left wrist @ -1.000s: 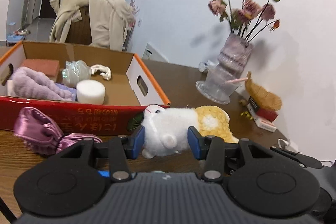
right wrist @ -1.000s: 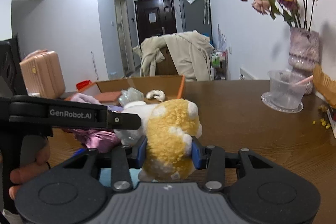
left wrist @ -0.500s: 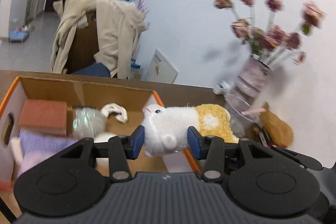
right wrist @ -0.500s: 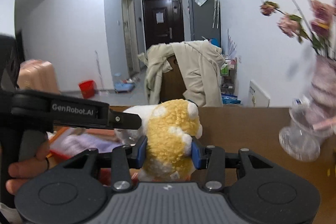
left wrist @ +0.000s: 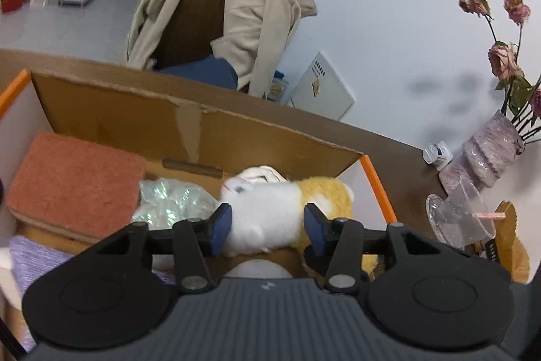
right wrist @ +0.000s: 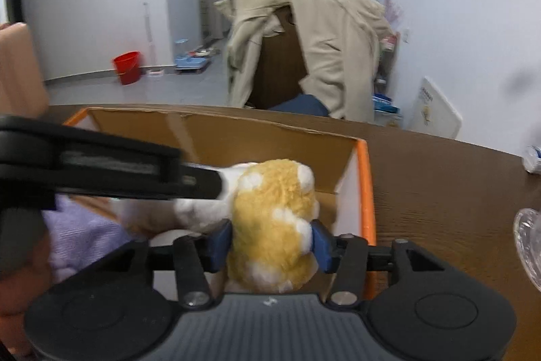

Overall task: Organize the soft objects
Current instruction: 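Carry the white-and-yellow plush into the box and open both tools, then move both tools back toward the light blue plush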

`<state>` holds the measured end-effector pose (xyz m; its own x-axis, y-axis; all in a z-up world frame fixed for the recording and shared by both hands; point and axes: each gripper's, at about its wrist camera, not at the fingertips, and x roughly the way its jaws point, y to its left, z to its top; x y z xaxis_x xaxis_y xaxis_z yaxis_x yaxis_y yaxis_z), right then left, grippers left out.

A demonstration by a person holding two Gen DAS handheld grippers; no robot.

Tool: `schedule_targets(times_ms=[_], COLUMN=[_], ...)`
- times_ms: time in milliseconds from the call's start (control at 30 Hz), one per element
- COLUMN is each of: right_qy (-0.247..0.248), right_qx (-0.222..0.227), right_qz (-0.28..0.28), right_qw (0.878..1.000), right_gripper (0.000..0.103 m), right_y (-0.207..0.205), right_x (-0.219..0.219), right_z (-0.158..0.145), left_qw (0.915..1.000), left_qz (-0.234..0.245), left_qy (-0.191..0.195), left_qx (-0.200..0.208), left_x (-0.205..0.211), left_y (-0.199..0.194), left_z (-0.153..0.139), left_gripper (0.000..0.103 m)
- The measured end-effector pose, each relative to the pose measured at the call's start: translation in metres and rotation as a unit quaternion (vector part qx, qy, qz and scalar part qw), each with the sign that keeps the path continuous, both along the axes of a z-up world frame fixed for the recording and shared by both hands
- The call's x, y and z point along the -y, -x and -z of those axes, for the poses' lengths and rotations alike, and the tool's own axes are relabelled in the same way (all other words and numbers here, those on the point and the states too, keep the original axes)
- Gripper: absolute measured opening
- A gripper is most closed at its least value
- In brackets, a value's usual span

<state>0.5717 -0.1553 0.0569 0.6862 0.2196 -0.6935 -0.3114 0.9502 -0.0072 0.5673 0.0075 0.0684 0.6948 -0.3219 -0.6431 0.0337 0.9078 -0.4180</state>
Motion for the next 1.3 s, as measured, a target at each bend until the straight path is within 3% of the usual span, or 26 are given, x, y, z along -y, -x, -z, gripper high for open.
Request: schedule_targets(times_ms=[167,300,500,667,833,1033,1133,1200,1300], right_qy=[0.014,0.012,-0.018,-0.039,-0.062,-0.078,-0.091,-0.100,-0.098], right_qx=[0.042,0.092,0.137,0.175,0.193,0.235,0.220,0.216,0.209], right_qz=[0.000,0.004,-0.010,-0.029,-0.044,-0.033,-0.013,-0.001,0.018], right_qw=[0.999,0.996,0.990,0.983,0.978,0.968,0.971,0.971,0.973], right_gripper=[0.064,0.068,0.077,0.083,0.086,0.091,0.091,0.091,0.092], right_y=[0.024,0.060,0.122,0.195,0.269,0.358,0.396,0.420,0.445], right_x=[0.011,0.027,0.050,0.058,0.064,0.069,0.073,0.077,0.082], right_z=[-0.019,-0.059,-0.113,-0.134,-0.123,-0.079,-0.051,-0.035,-0.015], left_qw=[0.9982,0.9932,0.9823,0.9677,0.9626,0.9574,0.9555,0.9596,0.9589], left_qz=[0.001,0.002,0.021,0.026,0.001,-0.016,-0.033,-0.025,-0.010], left_qy=[-0.033,-0.057,-0.078,-0.116,-0.122,-0.125,-0.134,-0.128,-0.135], left_qx=[0.050,0.102,0.169,0.223,0.242,0.260,0.261,0.249,0.249], left_x=[0.005,0.007,0.013,0.016,0.007,-0.001,-0.003,-0.003,-0.002], left_y=[0.034,0.078,0.158,0.243,0.320,0.402,0.445,0.468,0.490], left_z=[-0.029,-0.063,-0.107,-0.117,-0.098,-0.045,-0.020,-0.006,0.003], left_gripper=[0.051,0.056,0.073,0.083,0.086,0.097,0.099,0.099,0.100])
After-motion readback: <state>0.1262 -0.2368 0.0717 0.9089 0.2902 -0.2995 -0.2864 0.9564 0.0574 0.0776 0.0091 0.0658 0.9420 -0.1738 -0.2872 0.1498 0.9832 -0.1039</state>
